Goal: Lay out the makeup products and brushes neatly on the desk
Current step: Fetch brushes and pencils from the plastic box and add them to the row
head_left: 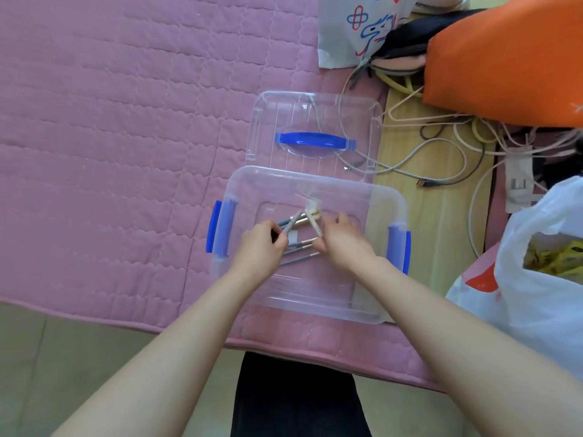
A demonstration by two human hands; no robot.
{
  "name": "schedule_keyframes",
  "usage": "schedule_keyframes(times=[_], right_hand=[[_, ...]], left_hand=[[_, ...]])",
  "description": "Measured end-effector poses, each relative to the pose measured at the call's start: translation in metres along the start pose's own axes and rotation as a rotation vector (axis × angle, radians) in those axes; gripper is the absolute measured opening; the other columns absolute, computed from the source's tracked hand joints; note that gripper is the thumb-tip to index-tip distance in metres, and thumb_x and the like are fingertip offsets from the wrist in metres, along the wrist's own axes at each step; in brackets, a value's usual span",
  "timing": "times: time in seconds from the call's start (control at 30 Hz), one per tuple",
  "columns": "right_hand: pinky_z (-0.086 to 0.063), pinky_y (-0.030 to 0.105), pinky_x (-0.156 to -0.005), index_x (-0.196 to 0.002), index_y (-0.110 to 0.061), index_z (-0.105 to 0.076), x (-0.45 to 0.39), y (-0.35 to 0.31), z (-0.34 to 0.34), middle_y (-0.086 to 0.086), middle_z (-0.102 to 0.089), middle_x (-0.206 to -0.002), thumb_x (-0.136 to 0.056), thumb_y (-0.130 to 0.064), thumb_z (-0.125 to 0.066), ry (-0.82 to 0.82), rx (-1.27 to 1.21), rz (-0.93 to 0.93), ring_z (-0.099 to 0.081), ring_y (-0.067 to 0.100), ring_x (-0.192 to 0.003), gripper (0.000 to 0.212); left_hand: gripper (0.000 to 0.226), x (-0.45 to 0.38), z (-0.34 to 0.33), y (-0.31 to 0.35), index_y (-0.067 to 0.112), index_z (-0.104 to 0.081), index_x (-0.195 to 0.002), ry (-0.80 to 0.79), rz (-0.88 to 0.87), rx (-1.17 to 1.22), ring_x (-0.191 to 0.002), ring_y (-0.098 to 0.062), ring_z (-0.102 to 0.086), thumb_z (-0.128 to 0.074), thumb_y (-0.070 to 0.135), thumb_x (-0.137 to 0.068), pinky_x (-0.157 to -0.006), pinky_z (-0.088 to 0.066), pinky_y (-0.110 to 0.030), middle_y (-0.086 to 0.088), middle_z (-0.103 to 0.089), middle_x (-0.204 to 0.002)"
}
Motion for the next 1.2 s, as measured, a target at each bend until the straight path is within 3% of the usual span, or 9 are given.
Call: schedule_keyframes(times=[0.07,0.13,0.23,0.33,0.43,0.53,0.7,0.93,1.2], right_hand=[[-0.041,0.036,-0.076,-0.088,-0.010,-0.049,0.014,0.001,0.009,0.014,-0.049,-0.098,-0.091,-0.024,-0.049,0.019,-0.236,0.032,-0.047,0.031,-0.091,0.015],[-0.034,0.030,-0.063,-0.070,-0.014,-0.039,0.031,0.000,0.020,0.005,-0.045,-0.072,-0.090,-0.019,-0.044,0.000,-0.495,0.029,-0.041,0.022,-0.072,0.022],[-0.036,0.030,-0.062,-0.078,-0.014,-0.040,0.064,-0.004,0.031,0.004,-0.039,-0.072,-0.092,-0.019,-0.036,-0.100,-0.909,-0.063,-0.038,0.017,-0.067,0.015],[-0.045,0.031,-0.066,-0.076,-0.017,-0.042,0.095,-0.008,0.042,0.003,-0.039,-0.073,-0.092,-0.019,-0.036,-0.117,-1.072,-0.129,-0.047,0.020,-0.075,0.017],[-0.050,0.025,-0.055,-0.073,-0.016,-0.042,0.129,-0.017,0.059,0.005,-0.039,-0.072,-0.091,-0.013,-0.038,-0.140,-1.207,-0.160,-0.052,0.023,-0.083,0.019],[-0.051,0.024,-0.051,-0.073,-0.014,-0.042,0.164,-0.033,0.082,0.006,-0.037,-0.069,-0.091,-0.009,-0.039,-0.154,-1.250,-0.124,-0.049,0.023,-0.079,0.019],[-0.043,0.021,-0.042,-0.070,-0.012,-0.043,0.217,-0.069,0.122,0.006,-0.036,-0.065,-0.093,-0.004,-0.040,-0.163,-1.200,0.011,-0.039,0.014,-0.050,0.024],[-0.051,0.027,-0.055,-0.083,-0.009,-0.052,0.276,-0.125,0.146,0.006,-0.047,-0.073,-0.088,-0.006,-0.047,-0.204,-1.048,0.157,-0.046,0.013,-0.060,0.008],[-0.058,0.036,-0.068,-0.081,-0.013,-0.064,0.334,-0.202,0.126,0.002,-0.048,-0.070,-0.090,-0.011,-0.054,-0.368,-0.979,0.220,-0.050,0.014,-0.064,0.014]], left_hand=[[0.018,0.011,0.008,0.005,0.017,-0.054,-0.077,0.041,0.013,0.077,-0.060,-0.012,-0.047,-0.051,0.022,-0.094,-0.052,-0.036,-0.025,0.005,-0.054,-0.065],[0.019,0.025,0.015,0.009,0.017,-0.055,-0.076,0.073,0.032,0.167,-0.061,-0.012,-0.048,-0.051,0.021,-0.094,-0.052,-0.036,-0.023,0.005,-0.057,-0.066],[0.016,0.050,0.021,0.016,0.012,-0.060,-0.082,0.077,0.071,0.298,-0.057,-0.010,-0.048,-0.051,0.019,-0.094,-0.052,-0.037,-0.021,0.001,-0.060,-0.068],[0.015,0.078,0.026,0.023,0.013,-0.057,-0.082,0.071,0.116,0.449,-0.053,-0.012,-0.045,-0.050,0.018,-0.095,-0.052,-0.035,-0.023,0.000,-0.061,-0.067],[0.015,0.111,0.034,0.035,0.011,-0.054,-0.087,0.071,0.176,0.613,-0.052,-0.014,-0.047,-0.047,0.018,-0.098,-0.045,-0.038,-0.019,-0.002,-0.062,-0.072],[0.014,0.146,0.048,0.054,0.009,-0.054,-0.089,0.097,0.172,0.763,-0.053,-0.015,-0.051,-0.046,0.014,-0.099,-0.051,-0.048,-0.024,-0.008,-0.063,-0.077],[0.010,0.201,0.080,0.075,0.011,-0.056,-0.095,0.161,0.142,0.858,-0.053,-0.013,-0.056,-0.047,0.016,-0.099,-0.057,-0.051,-0.027,-0.009,-0.064,-0.080],[0.010,0.272,0.132,0.079,0.015,-0.059,-0.100,0.282,0.116,0.897,-0.059,-0.012,-0.059,-0.049,0.019,-0.098,-0.067,-0.055,-0.033,-0.004,-0.066,-0.081],[0.009,0.344,0.182,0.028,0.012,-0.055,-0.099,0.425,0.146,0.929,-0.057,-0.015,-0.058,-0.047,0.017,-0.098,-0.064,-0.052,-0.036,-0.004,-0.069,-0.085]])
Point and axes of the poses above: each hand's wrist, its own x-axis away from the middle knuckle, its own z-axis out of the back of the hand, y = z × x, the point moved 7 cm from there along -x, towards the middle knuckle
